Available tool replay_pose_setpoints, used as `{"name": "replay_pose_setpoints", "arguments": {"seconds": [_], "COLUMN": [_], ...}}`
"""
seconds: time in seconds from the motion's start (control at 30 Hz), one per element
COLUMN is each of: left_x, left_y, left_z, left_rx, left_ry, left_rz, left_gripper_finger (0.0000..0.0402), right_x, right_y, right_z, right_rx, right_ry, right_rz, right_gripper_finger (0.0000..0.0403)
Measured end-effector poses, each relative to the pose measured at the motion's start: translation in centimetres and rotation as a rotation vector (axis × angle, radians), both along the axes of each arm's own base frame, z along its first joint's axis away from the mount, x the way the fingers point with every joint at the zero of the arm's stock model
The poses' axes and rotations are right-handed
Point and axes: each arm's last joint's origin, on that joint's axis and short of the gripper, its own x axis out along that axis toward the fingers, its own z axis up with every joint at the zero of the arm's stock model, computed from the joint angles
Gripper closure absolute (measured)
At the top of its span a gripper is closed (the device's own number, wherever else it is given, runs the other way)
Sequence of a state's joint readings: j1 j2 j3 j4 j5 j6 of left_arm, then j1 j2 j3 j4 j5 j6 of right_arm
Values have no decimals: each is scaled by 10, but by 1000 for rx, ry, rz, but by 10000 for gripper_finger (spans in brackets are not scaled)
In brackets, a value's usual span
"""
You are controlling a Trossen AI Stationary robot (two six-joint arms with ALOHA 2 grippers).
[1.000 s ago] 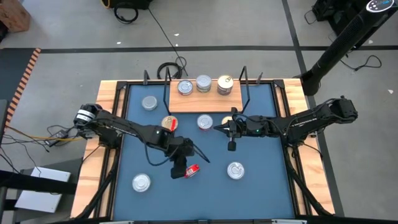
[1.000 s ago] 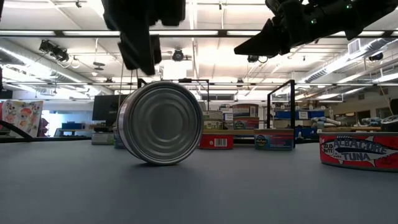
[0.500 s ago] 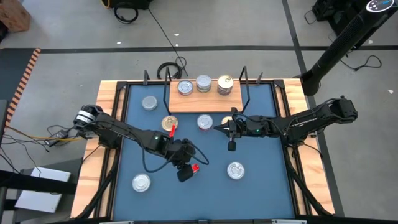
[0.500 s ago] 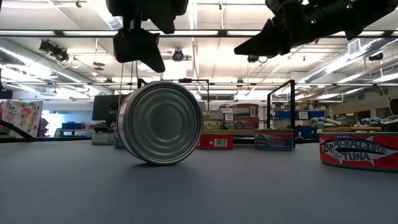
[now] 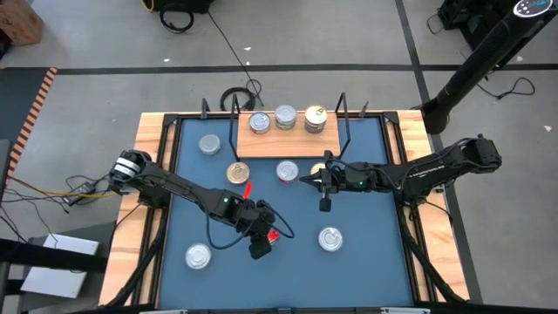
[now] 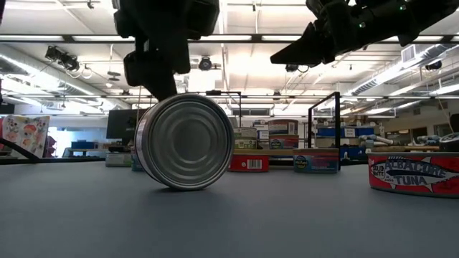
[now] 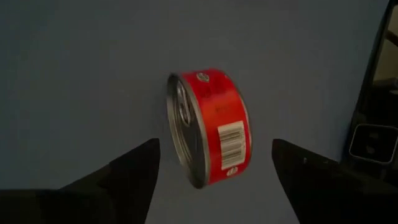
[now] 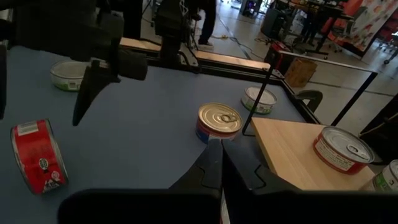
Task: Stack canned seafood by type on shelf
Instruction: Stack the red tuna can on top of the other red tuna can on the shelf
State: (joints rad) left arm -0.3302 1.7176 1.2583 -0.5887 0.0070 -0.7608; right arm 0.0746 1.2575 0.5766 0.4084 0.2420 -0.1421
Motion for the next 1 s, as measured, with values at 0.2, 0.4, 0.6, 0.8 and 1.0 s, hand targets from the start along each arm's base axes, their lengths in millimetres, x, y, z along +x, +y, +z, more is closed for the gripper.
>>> {"name": "replay_pose_setpoints", "arguments": {"seconds": [0.2,0.4,0.6,0.8,1.0], "left_x": [1,3,6,8,8], "left_y": [-1,-2,-3,-3,-3], "left_z": [-1,-5,-14,-20,-20], "left_rx": [11,31,44,78,115], "left_ry": [-7,-6,11,20,12], "left_rz": [2,-14,-21,-51,-115], "left_gripper_finger": [89,89,89,89,114], "right_x": [0,0,0,0,0], "right_y": [0,0,0,0,0], "right_z": [0,0,0,0,-1], "right_rx": [0,0,0,-1,-1], "right_ry": [0,0,1,5,6], "right_rz": [0,0,-1,-1,-1], "right_gripper_finger": [393,391,392,392,391]}}
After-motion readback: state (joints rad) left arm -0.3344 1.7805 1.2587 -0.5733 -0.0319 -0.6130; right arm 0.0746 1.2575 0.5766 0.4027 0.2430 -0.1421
